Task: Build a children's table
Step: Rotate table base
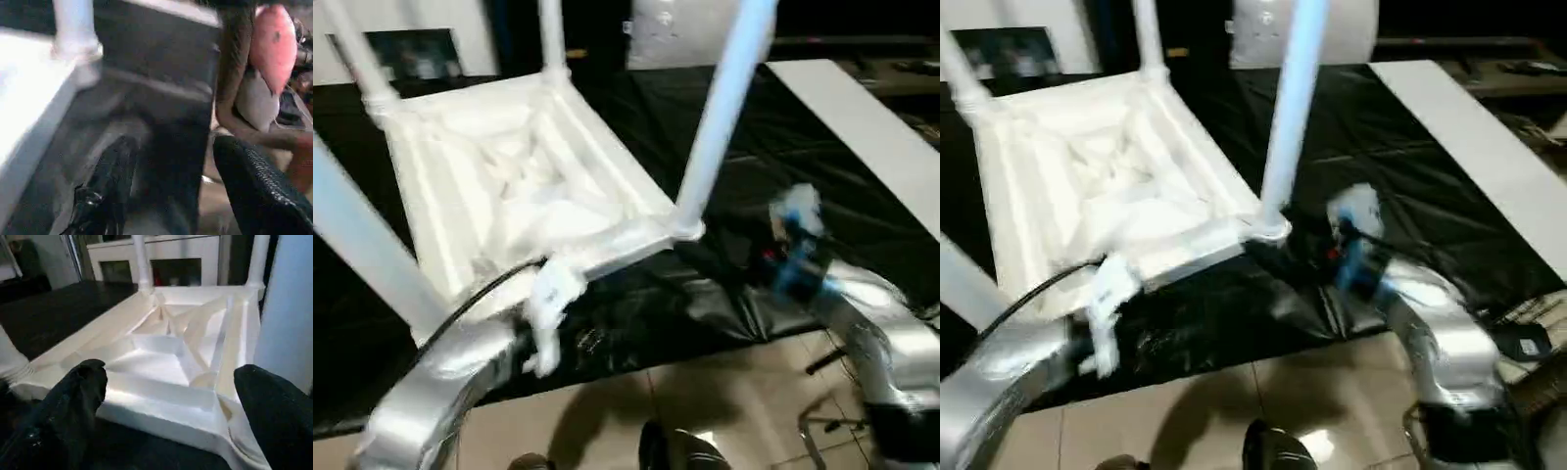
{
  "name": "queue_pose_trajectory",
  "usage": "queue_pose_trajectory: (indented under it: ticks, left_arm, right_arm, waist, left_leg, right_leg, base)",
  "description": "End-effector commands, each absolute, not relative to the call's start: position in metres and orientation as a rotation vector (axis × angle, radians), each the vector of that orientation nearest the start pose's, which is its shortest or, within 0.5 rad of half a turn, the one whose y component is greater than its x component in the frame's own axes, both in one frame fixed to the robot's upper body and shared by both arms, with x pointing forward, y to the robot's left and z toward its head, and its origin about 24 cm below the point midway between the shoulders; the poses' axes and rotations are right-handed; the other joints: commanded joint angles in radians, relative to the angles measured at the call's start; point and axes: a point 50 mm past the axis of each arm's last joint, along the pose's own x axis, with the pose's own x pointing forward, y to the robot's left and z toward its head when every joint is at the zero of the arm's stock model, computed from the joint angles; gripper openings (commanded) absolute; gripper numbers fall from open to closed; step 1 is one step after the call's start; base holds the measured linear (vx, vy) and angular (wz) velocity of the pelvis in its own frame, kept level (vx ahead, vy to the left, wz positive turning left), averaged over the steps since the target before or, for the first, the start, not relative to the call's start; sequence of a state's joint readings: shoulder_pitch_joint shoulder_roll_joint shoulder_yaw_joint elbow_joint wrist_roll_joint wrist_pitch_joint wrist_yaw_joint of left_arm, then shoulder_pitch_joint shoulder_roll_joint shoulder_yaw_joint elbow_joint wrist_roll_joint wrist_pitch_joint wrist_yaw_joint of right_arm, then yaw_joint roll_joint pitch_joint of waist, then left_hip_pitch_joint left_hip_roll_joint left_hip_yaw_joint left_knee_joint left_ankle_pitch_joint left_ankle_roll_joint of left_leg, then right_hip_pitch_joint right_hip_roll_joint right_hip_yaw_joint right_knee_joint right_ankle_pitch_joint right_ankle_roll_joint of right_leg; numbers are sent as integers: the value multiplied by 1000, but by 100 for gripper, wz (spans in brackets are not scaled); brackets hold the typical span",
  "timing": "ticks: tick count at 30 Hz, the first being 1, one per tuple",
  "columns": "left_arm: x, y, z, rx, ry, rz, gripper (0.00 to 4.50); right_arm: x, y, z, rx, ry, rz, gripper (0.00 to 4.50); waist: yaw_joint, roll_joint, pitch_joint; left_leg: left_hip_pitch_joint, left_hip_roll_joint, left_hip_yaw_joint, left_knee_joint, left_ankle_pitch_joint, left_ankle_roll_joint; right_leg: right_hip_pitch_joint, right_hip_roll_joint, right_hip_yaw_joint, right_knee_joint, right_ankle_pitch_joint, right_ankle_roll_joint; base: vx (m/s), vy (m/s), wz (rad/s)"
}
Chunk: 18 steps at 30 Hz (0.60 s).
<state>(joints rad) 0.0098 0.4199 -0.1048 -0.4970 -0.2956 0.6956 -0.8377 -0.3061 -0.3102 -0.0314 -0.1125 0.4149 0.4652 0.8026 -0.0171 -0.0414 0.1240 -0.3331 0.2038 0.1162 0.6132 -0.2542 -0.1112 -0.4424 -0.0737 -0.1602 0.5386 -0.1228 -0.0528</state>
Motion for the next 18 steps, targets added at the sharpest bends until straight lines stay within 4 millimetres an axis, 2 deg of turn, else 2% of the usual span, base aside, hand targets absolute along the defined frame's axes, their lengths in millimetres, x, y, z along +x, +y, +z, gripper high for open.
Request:
queue_pose_trajectory:
  ticks: [1,2,3,4,5,6,7,8,9,10,11,12,14,16,17,18]
  left_arm:
    - [202,142,92,52,346,-1061,323]
    - [191,155,90,48,399,-1071,326]
    - [184,163,90,47,433,-1083,332]
    - [178,169,90,49,469,-1097,342]
    - [175,173,90,50,492,-1104,353]
    - [169,180,90,53,540,-1110,361]
    - [166,183,91,45,559,-1107,364]
    - [163,187,92,37,578,-1103,366]
    - [160,192,92,29,596,-1096,372]
    - [158,195,92,25,609,-1091,385]
    - [156,203,91,21,625,-1079,397]
    - [155,205,90,19,629,-1076,404]
    - [152,211,89,10,646,-1075,413]
    - [149,217,87,-4,664,-1075,435]
    - [147,220,86,-7,671,-1072,448]
    - [147,224,85,-6,676,-1062,448]
  right_arm:
    - [289,-144,121,92,19,901,450]
    - [295,-138,122,122,3,890,450]
    - [298,-134,123,141,-4,885,450]
    - [301,-131,123,156,-8,883,450]
    - [302,-130,124,162,-9,882,450]
    - [305,-128,125,173,-21,874,450]
    - [309,-129,125,181,-24,849,450]
    - [314,-131,124,186,-27,812,450]
    - [321,-136,124,191,-27,753,450]
    - [325,-139,123,194,-28,713,450]
    - [336,-152,121,168,-22,593,450]
    - [338,-156,121,161,-21,564,450]
    - [346,-168,121,152,-26,481,450]
    - [356,-193,124,146,-37,330,450]
    - [359,-205,125,133,-42,262,450]
    - [362,-217,127,119,-48,211,450]
  waist:
    - [-3,3,-41]
    - [-5,3,-41]
    - [-13,2,-36]
    - [-12,6,-35]
    - [-13,8,-34]
    - [-9,6,-35]
    - [-6,6,-36]
    - [-4,7,-34]
    - [-3,5,-34]
    - [-3,4,-32]
    - [-1,6,-35]
    - [-1,4,-35]
    - [7,4,-38]
    - [13,2,-42]
    - [17,-1,-42]
    - [22,-4,-40]
  left_leg:
    - [-12,2,12,-83,-186,105]
    - [-6,5,11,-85,-203,95]
    - [-18,9,4,-93,-219,93]
    - [-13,12,4,-94,-231,92]
    - [-1,15,5,-96,-234,88]
    - [-2,18,5,-99,-212,89]
    - [-1,20,7,-100,-200,87]
    - [3,22,10,-103,-176,85]
    - [-4,23,10,-104,-148,80]
    - [-5,21,12,-105,-149,79]
    - [2,20,15,-103,-135,73]
    - [-1,16,17,-102,-117,72]
    - [3,13,23,-99,-90,75]
    - [1,9,26,-97,-53,91]
    - [2,6,28,-95,-35,96]
    - [9,3,32,-93,-44,100]
  right_leg:
    - [71,-54,34,-102,-632,21]
    - [70,-62,34,-100,-635,9]
    - [83,-61,30,-98,-639,14]
    - [80,-62,31,-100,-633,15]
    - [72,-61,35,-99,-600,1]
    - [76,-63,41,-90,-554,-18]
    - [75,-65,46,-85,-531,-33]
    - [71,-63,52,-75,-490,-64]
    - [73,-66,58,-64,-457,-89]
    - [74,-62,60,-63,-455,-93]
    - [70,-62,68,-58,-438,-106]
    - [70,-61,74,-50,-423,-120]
    - [70,-60,81,-45,-396,-133]
    - [73,-58,87,-36,-362,-150]
    - [70,-55,91,-32,-351,-157]
    - [62,-53,96,-31,-372,-162]
  base:
    - [0,0,0]
    - [0,0,0]
    - [0,0,0]
    - [0,0,0]
    - [0,0,0]
    - [0,0,0]
    - [0,0,0]
    - [0,0,0]
    - [0,0,0]
    - [0,0,0]
    - [0,0,0]
    - [0,0,0]
    - [0,0,0]
    - [0,0,0]
    - [0,0,0]
    - [0,0,0]
